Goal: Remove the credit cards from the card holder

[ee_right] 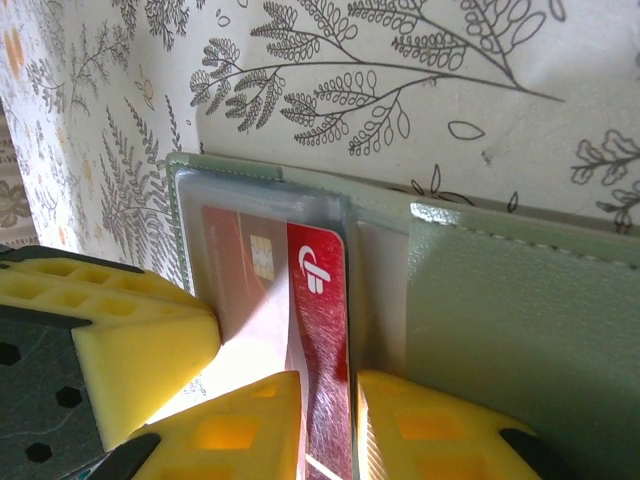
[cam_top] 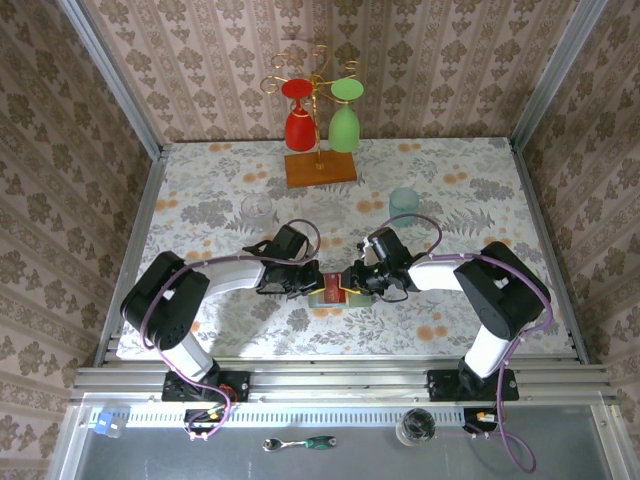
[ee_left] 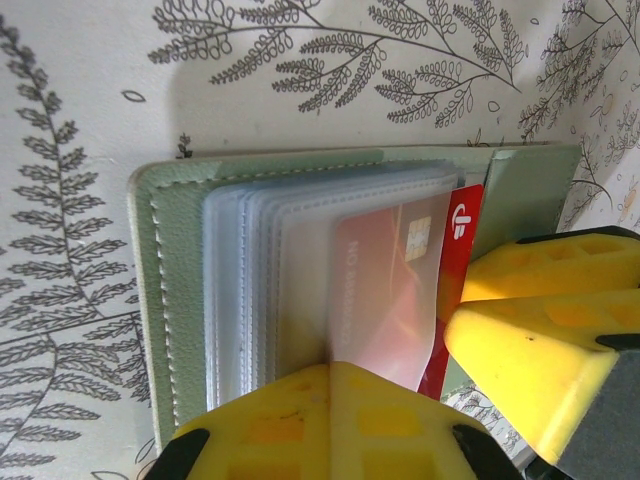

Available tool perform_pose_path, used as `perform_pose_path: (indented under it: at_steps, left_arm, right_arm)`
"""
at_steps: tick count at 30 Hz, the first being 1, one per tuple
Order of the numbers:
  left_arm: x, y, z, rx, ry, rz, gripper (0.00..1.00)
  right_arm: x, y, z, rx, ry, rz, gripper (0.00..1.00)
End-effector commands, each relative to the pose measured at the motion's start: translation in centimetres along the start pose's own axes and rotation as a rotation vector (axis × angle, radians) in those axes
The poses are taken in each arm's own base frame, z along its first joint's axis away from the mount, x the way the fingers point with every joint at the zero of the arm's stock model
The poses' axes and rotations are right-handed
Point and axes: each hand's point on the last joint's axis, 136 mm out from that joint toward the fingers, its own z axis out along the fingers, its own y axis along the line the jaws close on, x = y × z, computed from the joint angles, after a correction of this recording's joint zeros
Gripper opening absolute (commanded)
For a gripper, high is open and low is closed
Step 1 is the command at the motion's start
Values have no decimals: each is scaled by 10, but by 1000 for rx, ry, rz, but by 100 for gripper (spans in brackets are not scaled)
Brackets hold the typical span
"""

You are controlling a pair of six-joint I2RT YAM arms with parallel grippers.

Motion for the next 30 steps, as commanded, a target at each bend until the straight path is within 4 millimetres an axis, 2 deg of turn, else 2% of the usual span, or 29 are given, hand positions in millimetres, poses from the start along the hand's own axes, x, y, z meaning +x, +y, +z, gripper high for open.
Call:
perform_pose_path:
  at_steps: [1,16,30]
  left_arm:
    - [7,14,5,-55,23,-7,0]
    - [7,15,5,-54,25,-8,0]
    - [7,17,2,-54,27,-16,0]
  right_arm:
    - [4,-1,2,-26,21,17,20]
    - [3,3,2,-46,20,23,13]
    - [6,-21,-23,27,-12,29,9]
